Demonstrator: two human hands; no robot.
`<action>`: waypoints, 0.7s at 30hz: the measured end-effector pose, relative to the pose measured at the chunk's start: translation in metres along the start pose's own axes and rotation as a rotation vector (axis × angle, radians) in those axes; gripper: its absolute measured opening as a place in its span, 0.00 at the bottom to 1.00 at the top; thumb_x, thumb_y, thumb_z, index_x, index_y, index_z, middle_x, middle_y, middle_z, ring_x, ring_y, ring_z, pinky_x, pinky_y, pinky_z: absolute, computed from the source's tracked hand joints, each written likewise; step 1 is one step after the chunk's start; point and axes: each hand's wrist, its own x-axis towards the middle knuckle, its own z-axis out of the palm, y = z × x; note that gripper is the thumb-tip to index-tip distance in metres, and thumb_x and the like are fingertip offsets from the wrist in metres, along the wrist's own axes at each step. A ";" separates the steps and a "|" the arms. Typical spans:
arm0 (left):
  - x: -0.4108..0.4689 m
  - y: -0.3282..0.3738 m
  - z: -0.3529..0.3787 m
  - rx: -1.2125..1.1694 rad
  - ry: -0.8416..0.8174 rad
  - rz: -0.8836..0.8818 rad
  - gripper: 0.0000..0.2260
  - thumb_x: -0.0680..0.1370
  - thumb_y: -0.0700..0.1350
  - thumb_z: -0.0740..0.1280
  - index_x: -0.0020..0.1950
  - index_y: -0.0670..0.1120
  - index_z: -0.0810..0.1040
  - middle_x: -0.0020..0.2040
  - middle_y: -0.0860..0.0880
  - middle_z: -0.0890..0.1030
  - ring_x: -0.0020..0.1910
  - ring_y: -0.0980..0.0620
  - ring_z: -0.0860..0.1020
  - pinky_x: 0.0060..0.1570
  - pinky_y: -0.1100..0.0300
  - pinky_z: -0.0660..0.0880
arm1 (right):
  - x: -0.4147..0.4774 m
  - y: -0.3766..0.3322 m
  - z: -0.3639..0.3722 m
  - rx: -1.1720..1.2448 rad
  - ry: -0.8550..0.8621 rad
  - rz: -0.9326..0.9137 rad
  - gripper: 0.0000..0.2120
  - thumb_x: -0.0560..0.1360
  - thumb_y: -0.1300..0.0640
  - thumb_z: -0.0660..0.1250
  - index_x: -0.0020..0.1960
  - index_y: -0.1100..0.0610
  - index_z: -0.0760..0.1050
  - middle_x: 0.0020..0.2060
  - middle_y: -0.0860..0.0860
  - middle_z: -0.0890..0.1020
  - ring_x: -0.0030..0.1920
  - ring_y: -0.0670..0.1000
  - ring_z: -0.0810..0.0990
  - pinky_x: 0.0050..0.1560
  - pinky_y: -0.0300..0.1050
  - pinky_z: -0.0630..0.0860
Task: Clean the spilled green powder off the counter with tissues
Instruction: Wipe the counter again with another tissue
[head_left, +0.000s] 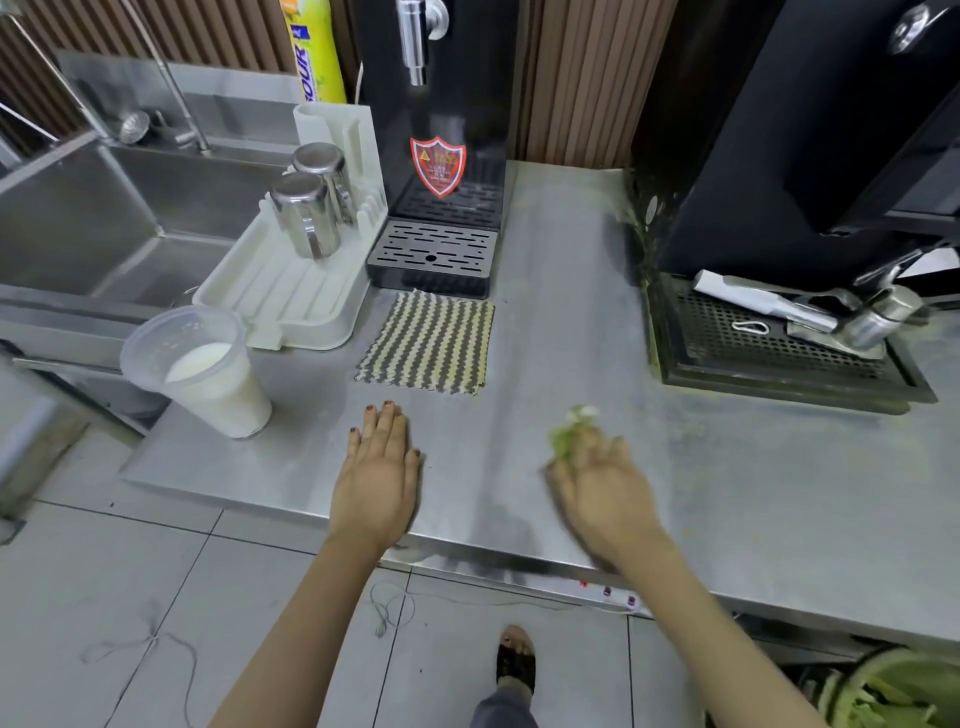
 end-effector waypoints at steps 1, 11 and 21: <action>0.000 0.000 0.000 -0.007 -0.003 -0.003 0.24 0.81 0.49 0.44 0.74 0.42 0.54 0.76 0.46 0.51 0.75 0.48 0.46 0.72 0.55 0.41 | 0.013 0.015 -0.001 -0.002 0.017 0.142 0.28 0.76 0.47 0.45 0.51 0.65 0.76 0.50 0.65 0.80 0.47 0.62 0.79 0.54 0.55 0.71; -0.002 0.002 -0.003 -0.023 -0.015 0.025 0.22 0.81 0.47 0.48 0.74 0.40 0.55 0.76 0.45 0.52 0.75 0.47 0.46 0.73 0.52 0.43 | -0.052 -0.056 -0.008 0.204 -0.121 -0.192 0.24 0.78 0.47 0.45 0.57 0.58 0.74 0.60 0.59 0.78 0.61 0.55 0.76 0.64 0.52 0.70; -0.007 0.048 -0.004 -0.120 -0.018 0.166 0.20 0.81 0.44 0.49 0.73 0.40 0.57 0.76 0.43 0.51 0.75 0.46 0.46 0.73 0.53 0.42 | -0.057 0.005 -0.012 -0.035 -0.147 0.236 0.28 0.79 0.51 0.40 0.54 0.66 0.74 0.56 0.69 0.76 0.59 0.67 0.74 0.63 0.64 0.67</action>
